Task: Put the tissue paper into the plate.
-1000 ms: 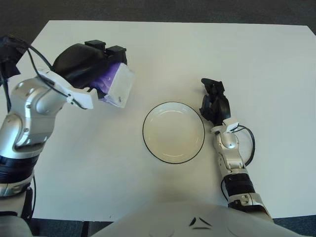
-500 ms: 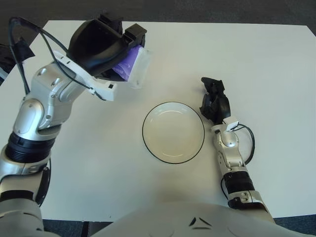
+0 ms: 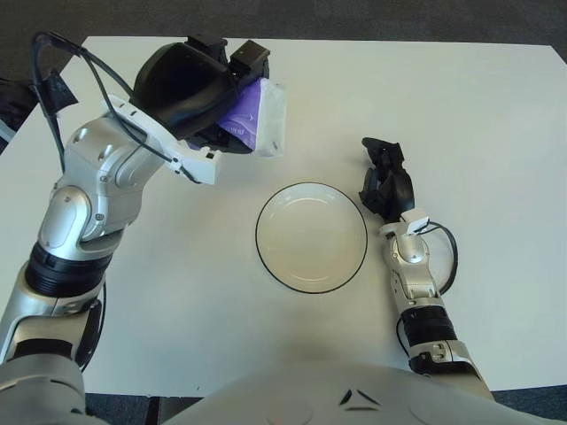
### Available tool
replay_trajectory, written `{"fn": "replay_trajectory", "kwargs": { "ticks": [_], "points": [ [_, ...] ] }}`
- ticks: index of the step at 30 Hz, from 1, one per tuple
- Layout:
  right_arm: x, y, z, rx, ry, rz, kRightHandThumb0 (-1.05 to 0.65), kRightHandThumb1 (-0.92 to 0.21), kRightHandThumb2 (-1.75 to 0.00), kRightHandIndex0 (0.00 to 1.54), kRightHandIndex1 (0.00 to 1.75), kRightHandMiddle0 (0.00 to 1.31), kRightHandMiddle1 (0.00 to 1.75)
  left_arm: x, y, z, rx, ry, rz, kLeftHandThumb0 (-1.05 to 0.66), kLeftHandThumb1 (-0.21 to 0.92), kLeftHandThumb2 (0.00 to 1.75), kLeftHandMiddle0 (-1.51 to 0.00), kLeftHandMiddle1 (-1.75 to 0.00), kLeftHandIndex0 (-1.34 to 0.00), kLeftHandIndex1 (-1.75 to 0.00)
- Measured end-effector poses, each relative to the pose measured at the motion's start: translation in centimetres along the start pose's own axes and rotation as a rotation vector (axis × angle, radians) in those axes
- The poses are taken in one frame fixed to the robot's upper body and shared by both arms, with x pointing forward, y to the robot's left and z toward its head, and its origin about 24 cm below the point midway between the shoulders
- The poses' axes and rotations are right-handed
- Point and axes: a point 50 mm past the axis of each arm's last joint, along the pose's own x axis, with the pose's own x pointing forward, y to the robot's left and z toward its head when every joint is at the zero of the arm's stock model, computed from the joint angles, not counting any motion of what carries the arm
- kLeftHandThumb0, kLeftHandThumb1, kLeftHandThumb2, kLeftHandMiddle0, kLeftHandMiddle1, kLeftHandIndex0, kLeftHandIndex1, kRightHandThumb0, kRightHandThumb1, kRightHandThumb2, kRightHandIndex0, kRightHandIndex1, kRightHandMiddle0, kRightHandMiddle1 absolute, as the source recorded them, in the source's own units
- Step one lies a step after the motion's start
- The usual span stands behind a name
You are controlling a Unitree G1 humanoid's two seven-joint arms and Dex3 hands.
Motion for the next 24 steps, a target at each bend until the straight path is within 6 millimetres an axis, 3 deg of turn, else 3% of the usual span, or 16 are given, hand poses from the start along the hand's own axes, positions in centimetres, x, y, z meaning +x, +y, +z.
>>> {"fn": "replay_trajectory", "kwargs": {
  "ticks": [2, 4, 6, 12, 24],
  "points": [
    [-0.1, -0.1, 0.0, -0.003, -0.006, -0.002, -0.64, -0.92, -0.84, 0.25, 0.39, 0.0, 1.05, 0.4, -0.2, 0.8, -0.041, -0.056, 0.004, -0.42, 0.58, 0.98, -0.91, -1.57, -0.42, -1.75],
    [-0.1, -0.2, 0.0, -0.007, -0.013, -0.004, -0.65, -0.92, -0.84, 0.25, 0.39, 0.0, 1.05, 0.7, -0.4, 2.1, -0.095, -0.15, 0.009, -0.44, 0.47, 1.12, -1.09, -1.68, -0.5, -1.75],
    [-0.1, -0.1, 0.0, -0.007, -0.016, -0.007, -0.64, -0.92, -0.83, 0.25, 0.39, 0.0, 1.06, 0.9, -0.9, 3.6, -0.137, -0.256, -0.001, -0.44, 0.44, 1.17, -1.15, -1.71, -0.52, -1.75],
    [0.2, 0.1, 0.1, 0.001, -0.024, -0.013, -0.61, -0.92, -0.79, 0.25, 0.4, 0.0, 1.07, 0.9, -1.9, 6.6, -0.195, -0.457, -0.069, -0.45, 0.4, 1.21, -1.22, -1.74, -0.54, -1.75],
    [0.2, -0.1, 0.0, -0.003, -0.018, -0.046, -0.59, -0.92, -0.85, 0.26, 0.43, 0.0, 1.04, 1.0, -2.8, 8.8, -0.242, -0.551, -0.15, -0.46, 0.35, 1.27, -1.24, -1.75, -0.58, -1.75]
  ]
}}
